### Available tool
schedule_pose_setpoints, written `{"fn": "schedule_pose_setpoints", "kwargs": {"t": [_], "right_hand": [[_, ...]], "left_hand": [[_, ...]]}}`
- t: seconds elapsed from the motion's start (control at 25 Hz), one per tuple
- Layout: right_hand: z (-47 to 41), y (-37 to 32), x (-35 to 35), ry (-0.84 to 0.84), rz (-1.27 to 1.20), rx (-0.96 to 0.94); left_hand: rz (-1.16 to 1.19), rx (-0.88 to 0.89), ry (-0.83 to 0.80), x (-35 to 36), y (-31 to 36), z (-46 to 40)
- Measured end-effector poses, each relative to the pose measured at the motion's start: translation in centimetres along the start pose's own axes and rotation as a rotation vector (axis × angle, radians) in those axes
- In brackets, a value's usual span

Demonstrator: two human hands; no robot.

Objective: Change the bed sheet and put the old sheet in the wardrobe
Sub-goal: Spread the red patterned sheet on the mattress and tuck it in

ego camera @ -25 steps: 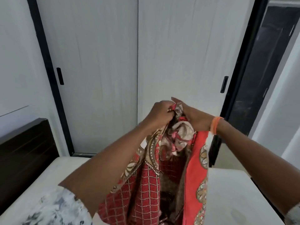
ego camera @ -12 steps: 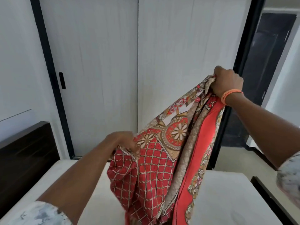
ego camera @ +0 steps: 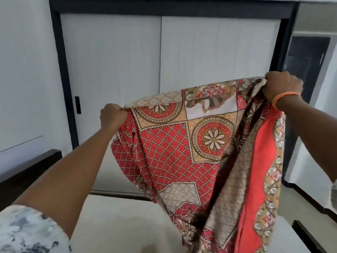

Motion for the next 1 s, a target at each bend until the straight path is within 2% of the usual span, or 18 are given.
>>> {"fn": "schedule_pose_setpoints", "kwargs": {"t": [0.08,0.12,0.24,0.32,0.4,0.52,0.64,0.68,0.8,0.88,0.92,1.0], "right_hand": [[-0.3,0.3,-0.2,0.001,0.004,-0.007],[-0.1,0.5,-0.1,-0.004,0.036,-0.026],[0.2,1.3,0.1,0.022,0.232,-0.118],[-0.3,1.5,-0.7,0.081,0.274,-0.148],[-0.9,1.0,-1.2,0.096,0.248,-0.122],[-0.1,-1.0,-1.0,0.065,0.195,-0.122],[2.8,-3.2,0.6,-0.03,0.138,-0.175],[3.8,-3.6,1.2,-0.076,0.099,-0.176],[6.8,-5.4,2.5,-0.202,-0.023,-0.194],[9.6,-7.0,3.0,-0.26,-0.118,-0.213],[11.1,-7.9,3.2,-0.282,-0.174,-0.224],[13.9,-8.9,3.5,-0.316,-0.321,-0.247]], "left_hand": [[0.019,0.022,0.061,-1.1,0.6,0.1],[-0.054,0.086,0.08,-1.8,1.1,0.0],[-0.633,0.569,0.073,-3.9,4.1,-0.5],[-0.805,0.794,0.069,-5.1,5.4,-1.3],[-0.824,0.756,0.088,-6.0,4.8,-2.0],[-0.756,0.447,0.009,-4.6,-0.2,-1.6],[-0.605,0.172,-0.149,-3.2,-6.7,-0.8],[-0.59,0.118,-0.248,-2.0,-7.9,-0.4],[-0.605,0.104,-0.673,4.7,-7.6,4.2],[-0.371,0.158,-0.888,10.1,-3.7,9.8],[-0.261,0.216,-0.923,12.6,-0.8,12.4],[-0.116,0.334,-0.892,17.3,3.9,16.9]]}}
Point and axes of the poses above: each hand's wrist, its own z-axis away from the middle knuckle, its own x-axis out of the palm, y = z × x, the point moved 8 cm from there along -z, towards the middle knuckle, and after that the axes turned 6 degrees about x, right-handed, at the moved point
